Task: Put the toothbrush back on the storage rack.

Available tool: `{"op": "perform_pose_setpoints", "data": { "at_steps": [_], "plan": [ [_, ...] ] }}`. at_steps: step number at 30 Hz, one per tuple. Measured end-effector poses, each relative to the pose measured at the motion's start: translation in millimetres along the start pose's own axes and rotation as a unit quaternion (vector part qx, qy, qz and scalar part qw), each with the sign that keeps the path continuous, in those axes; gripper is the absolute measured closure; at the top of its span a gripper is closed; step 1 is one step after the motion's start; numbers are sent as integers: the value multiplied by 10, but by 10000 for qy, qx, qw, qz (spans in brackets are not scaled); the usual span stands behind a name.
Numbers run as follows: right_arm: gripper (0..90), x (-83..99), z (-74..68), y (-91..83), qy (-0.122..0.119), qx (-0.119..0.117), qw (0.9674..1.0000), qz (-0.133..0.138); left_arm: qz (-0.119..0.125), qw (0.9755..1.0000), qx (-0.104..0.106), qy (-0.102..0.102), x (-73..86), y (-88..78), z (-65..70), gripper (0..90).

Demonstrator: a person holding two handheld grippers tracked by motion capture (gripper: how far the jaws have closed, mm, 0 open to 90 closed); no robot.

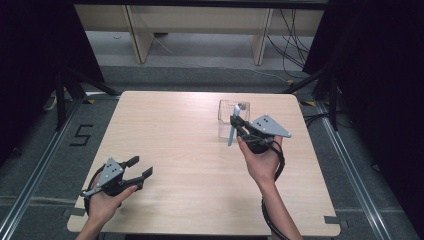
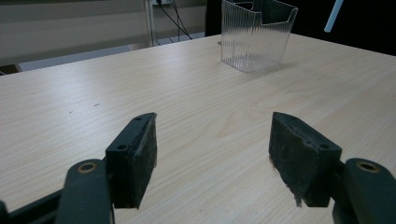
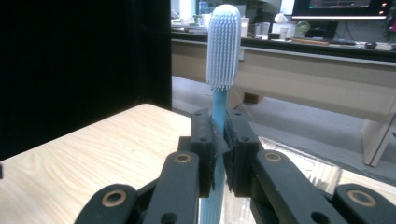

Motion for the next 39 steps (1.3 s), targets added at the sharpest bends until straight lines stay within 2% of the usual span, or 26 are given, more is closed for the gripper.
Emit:
{"op": "perform_pose_setpoints", "data": {
  "at_steps": [2, 5, 6, 7, 9, 10, 11, 12, 13, 14, 17, 19, 20, 23, 24, 26, 27, 28, 30, 39],
  "plan": [
    [835, -14, 25, -11, 131, 15, 9999, -30, -91, 9999, -82, -67, 18, -17, 9, 317],
    [835, -31, 96, -16, 18, 96, 9999, 47, 61, 10000, -11, -42, 44, 12, -7, 314],
    [835, -36, 121, -20, 24, 141, 9999, 50, -37, 9999, -97, -107, 50, -7, 1, 312],
    [835, -37, 121, -19, 138, 143, 9998, 48, -18, 9999, -92, -112, 57, -2, -5, 310],
    [835, -41, 171, -23, 86, 187, 9998, 33, -12, 9999, -97, -117, 66, 1, -10, 307],
    [835, -43, 185, -27, 121, 233, 9997, 10, 98, 9999, -29, -46, 73, 23, -26, 308],
    [835, -46, 204, -29, 170, 267, 9995, 3, 21, 9999, -122, -85, 84, 10, -22, 308],
    [835, -49, 234, -21, 169, 257, 9995, 30, 106, 9999, -47, -39, 89, 27, -34, 308],
    [835, -52, 254, -27, 125, 285, 9995, 2, 14, 9999, -126, -76, 95, 9, -29, 308],
    [835, -53, 264, -22, 142, 301, 9994, 15, 107, 9999, -55, -44, 103, 28, -39, 308],
    [835, -67, 307, -30, 185, 342, 9992, -7, 29, 9998, -157, -103, 126, 13, -42, 308],
    [835, -80, 338, -31, 159, 387, 9991, -3, 129, 9998, -102, -77, 141, 36, -59, 308],
    [835, -86, 358, -27, 121, 385, 9992, 16, 39, 9998, -181, -102, 147, 20, -56, 307],
    [835, -111, 389, -32, 222, 445, 9988, -30, 89, 9998, -157, -78, 175, 40, -74, 306],
    [835, -121, 421, -25, 156, 452, 9989, 15, 33, 9998, -205, -73, 180, 30, -72, 307],
    [835, -138, 441, -27, 177, 473, 9987, 19, 127, 9999, -111, -37, 195, 51, -84, 307],
    [835, -141, 456, -20, 116, 477, 9988, 65, 31, 9998, -190, -80, 204, 33, -81, 307],
    [835, -150, 475, -26, 69, 537, 9985, 53, 54, 9998, -177, -105, 213, 37, -84, 306],
    [835, -158, 483, -23, 190, 541, 9984, 24, 52, 9997, -189, -118, 217, 37, -90, 304],
    [835, -201, 618, -8, 228, 637, 9977, 66, 140, 9996, -236, -57, 220, 39, -80, 295]
  ]
}}
Point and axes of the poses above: each handheld gripper's, and its own axes: y roughly forward along the jaws, x roughly out of its underside, z roughly to its right, the point moved 1 cm from there along y, roughly forward along the jaws, and after that the axes turned 9 degrees about -y, right-handed, at the moved point
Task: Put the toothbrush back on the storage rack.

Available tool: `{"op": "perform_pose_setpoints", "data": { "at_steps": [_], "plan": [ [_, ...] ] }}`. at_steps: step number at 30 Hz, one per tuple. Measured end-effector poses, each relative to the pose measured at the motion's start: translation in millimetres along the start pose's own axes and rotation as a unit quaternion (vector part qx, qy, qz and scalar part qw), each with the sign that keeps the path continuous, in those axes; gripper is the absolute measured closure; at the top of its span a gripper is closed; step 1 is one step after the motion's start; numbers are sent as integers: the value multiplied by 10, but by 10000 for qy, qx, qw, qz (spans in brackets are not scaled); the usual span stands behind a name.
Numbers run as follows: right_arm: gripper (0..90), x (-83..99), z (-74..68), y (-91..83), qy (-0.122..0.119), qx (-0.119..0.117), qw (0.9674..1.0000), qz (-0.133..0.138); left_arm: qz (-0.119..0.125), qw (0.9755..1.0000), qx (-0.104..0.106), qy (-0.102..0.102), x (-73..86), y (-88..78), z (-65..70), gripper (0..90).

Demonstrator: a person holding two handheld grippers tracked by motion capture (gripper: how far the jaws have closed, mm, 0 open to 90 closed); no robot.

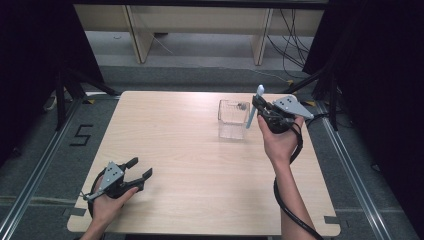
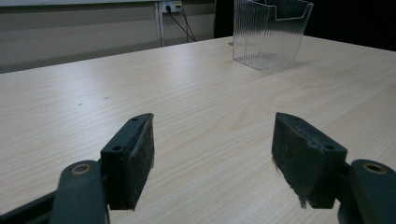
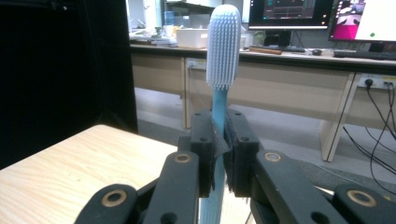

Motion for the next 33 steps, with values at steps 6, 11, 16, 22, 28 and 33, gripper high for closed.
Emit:
{"op": "perform_pose_setpoints", "data": {
  "at_steps": [6, 11, 16, 22, 28, 33],
  "plan": [
    [835, -35, 60, 41, 20, 112, 9999, 24, -13, 10000, -40, 53, 2, -6, 13, 293],
    [835, -29, 80, 118, 85, 119, 9999, 10, 72, 9999, 20, 85, 4, 20, 16, 294],
    [835, -41, 110, 192, -13, 130, 9999, -2, 60, 10000, 9, 69, 4, 21, 21, 294],
    [835, -62, 129, 281, -23, 147, 9999, 0, 70, 9999, 4, 82, 5, 21, 23, 294],
    [835, -59, 147, 350, 23, 151, 9999, -17, 80, 9999, 2, 75, 6, 20, 25, 293],
    [835, -42, 162, 396, 36, 200, 9998, -33, 74, 9999, 2, 87, 6, 22, 28, 293]
  ]
}}
Point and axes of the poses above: each handheld gripper's, and its own axes: y roughly forward along the jaws, x roughly out of its underside, z roughly to its right, the point moved 1 cm from there along y, roughly forward along the jaws, and after that the axes turned 9 degrees about -y, right-handed, at the moved point
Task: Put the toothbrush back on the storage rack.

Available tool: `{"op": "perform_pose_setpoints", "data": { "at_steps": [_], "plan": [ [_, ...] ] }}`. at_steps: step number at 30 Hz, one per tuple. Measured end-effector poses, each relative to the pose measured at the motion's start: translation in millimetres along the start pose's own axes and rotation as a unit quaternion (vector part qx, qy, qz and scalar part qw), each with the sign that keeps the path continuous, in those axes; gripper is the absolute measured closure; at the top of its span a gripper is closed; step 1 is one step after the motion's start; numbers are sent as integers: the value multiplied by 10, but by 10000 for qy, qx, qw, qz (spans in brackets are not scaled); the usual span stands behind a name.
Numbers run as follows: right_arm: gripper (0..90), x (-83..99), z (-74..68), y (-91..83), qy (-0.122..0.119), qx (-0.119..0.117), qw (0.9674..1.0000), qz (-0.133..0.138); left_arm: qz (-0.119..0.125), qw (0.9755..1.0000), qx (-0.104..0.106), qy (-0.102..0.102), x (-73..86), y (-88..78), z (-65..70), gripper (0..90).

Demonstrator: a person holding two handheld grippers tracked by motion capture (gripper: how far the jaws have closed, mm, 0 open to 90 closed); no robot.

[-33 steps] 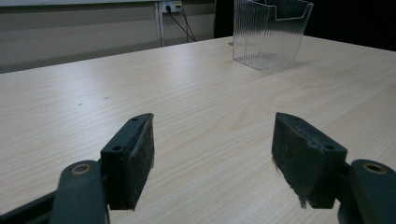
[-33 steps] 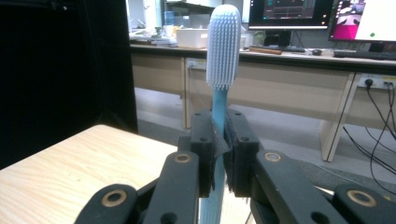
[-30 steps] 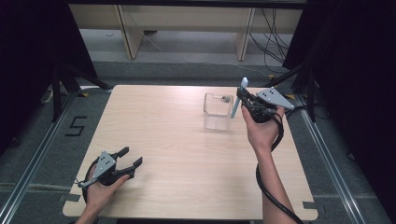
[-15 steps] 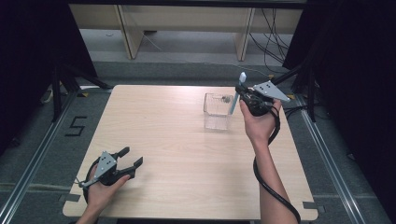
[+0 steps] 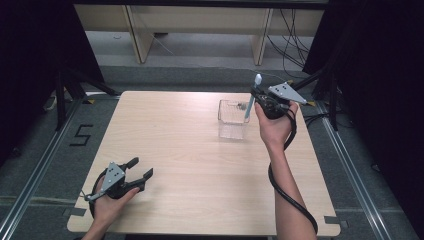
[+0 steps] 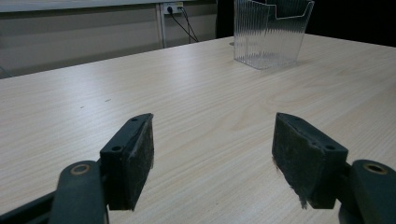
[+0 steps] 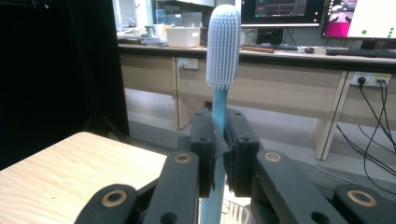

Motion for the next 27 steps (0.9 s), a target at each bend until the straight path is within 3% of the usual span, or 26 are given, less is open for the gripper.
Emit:
{"op": "perform_pose_setpoints", "data": {
  "at_steps": [14, 16, 19, 20, 24, 27],
  "plan": [
    [835, 47, 18, 102, -26, -6, 10000, -81, 7, 10000, -5, -15, 2, -1, 6, 291],
    [835, 59, 7, 106, 58, 12, 9999, -120, 7, 10000, -3, -12, 2, -1, 8, 291],
    [834, 77, 25, 126, -21, 29, 9999, -110, 9, 10000, -3, -13, 2, -1, 8, 290],
    [834, 81, 13, 123, 85, 37, 9998, -162, 9, 10000, -4, -15, 2, -1, 8, 290],
    [834, 109, 41, 140, -43, 39, 9999, -150, 8, 10000, -2, -11, 2, -1, 10, 290],
    [834, 136, 34, 149, 34, 46, 9998, -177, 11, 10000, -1, -12, 2, -1, 9, 290]
  ]
}}
Point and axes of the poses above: each handheld gripper's, and its own axes: y roughly forward along the jaws, x roughly out of its underside, z roughly to its right, the point moved 1 cm from there along y, roughly forward along the jaws, and after that the axes turned 9 degrees about -y, right-handed, at the moved point
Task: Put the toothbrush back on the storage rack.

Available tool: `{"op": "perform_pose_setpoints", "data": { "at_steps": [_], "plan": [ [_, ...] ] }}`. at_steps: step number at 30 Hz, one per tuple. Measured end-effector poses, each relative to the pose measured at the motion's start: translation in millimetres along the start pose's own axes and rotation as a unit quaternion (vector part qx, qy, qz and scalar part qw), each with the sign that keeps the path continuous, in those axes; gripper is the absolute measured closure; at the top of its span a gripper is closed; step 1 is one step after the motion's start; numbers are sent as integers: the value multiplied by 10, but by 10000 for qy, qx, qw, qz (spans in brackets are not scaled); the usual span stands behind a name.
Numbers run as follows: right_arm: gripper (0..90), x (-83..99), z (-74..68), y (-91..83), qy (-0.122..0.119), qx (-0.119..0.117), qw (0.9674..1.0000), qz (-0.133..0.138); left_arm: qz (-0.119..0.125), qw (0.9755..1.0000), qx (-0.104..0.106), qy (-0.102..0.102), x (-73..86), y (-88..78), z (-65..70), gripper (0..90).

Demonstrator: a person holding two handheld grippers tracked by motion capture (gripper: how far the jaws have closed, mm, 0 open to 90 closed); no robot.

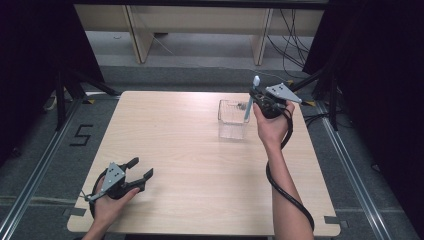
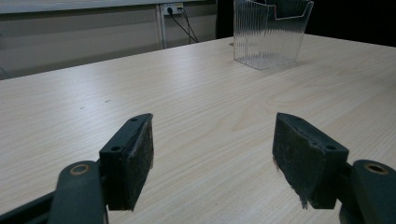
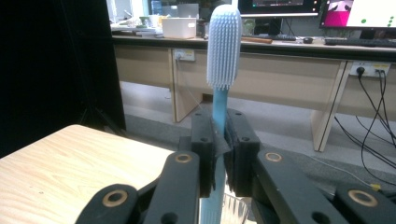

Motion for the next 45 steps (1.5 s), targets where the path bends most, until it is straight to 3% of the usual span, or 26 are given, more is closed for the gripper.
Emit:
{"op": "perform_pose_setpoints", "data": {
  "at_steps": [8, 20, 23, 25, 31, 34, 45],
  "plan": [
    [834, 81, -10, 22, 76, -26, 9999, -110, 5, 10000, -2, 9, 0, 0, 2, 289],
    [834, 222, -24, 68, -19, -57, 9998, -179, 20, 10000, 10, -6, 0, -2, 1, 289],
    [834, 256, -55, 67, 25, -5, 9996, -278, -66, 10000, -52, -11, -4, -20, 1, 289],
    [834, 273, -66, 80, -91, -37, 9996, -254, -72, 10000, -56, -19, -4, -19, 2, 289],
    [833, 312, -103, 84, -63, -6, 9995, -321, -66, 10000, -51, -37, -2, -25, 2, 288],
    [834, 321, -94, 90, -172, -32, 9994, -289, -65, 9999, -56, -52, -3, -24, 1, 289],
    [832, 397, -95, 85, -54, 11, 9994, -349, -67, 9999, -54, -56, -2, -24, 2, 289]
  ]
}}
Point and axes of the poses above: each handheld gripper's, and its own axes: y roughly forward along the jaws, x roughly out of its underside, z roughly to its right, the point moved 1 cm from there along y, roughly forward along the jaws, and after that the axes turned 9 degrees about -y, right-handed, at the moved point
